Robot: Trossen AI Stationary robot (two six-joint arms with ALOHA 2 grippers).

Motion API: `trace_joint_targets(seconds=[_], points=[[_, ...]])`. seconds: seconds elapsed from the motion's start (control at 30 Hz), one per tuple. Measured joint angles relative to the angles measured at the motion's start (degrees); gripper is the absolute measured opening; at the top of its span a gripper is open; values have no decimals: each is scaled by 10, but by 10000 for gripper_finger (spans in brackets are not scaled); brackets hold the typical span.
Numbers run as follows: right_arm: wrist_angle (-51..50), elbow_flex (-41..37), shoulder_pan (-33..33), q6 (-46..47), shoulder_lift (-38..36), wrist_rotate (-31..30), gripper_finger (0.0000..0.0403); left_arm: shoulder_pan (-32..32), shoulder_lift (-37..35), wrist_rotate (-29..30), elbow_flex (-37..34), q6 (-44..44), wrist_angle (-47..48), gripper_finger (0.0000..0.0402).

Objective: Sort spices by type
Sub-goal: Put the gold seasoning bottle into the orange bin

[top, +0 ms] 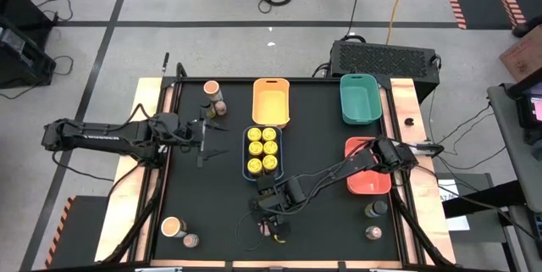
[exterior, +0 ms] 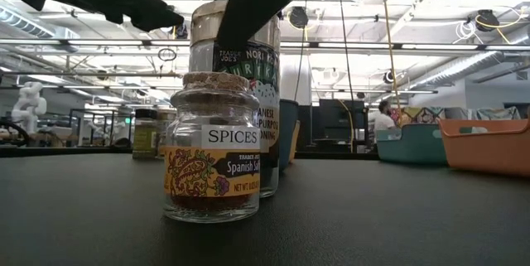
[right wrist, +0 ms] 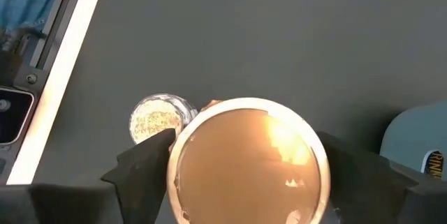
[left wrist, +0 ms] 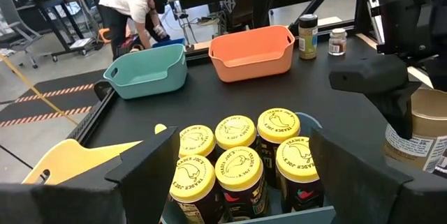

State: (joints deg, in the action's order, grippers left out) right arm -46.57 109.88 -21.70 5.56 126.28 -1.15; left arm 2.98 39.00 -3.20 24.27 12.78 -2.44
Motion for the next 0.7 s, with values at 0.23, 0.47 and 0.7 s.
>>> trace_joint_targets(seconds=[0.23, 0.47, 0.7], points=[[-1, 0, 0, 10, 0, 0, 255, 0, 0, 0, 0, 0, 0, 322], [-5, 0, 2, 23, -2, 0, 256, 0, 0, 0, 0, -4, 2, 322], [-52, -1, 3, 29, -46, -15, 257, 0, 0, 0, 0, -4, 4, 322]])
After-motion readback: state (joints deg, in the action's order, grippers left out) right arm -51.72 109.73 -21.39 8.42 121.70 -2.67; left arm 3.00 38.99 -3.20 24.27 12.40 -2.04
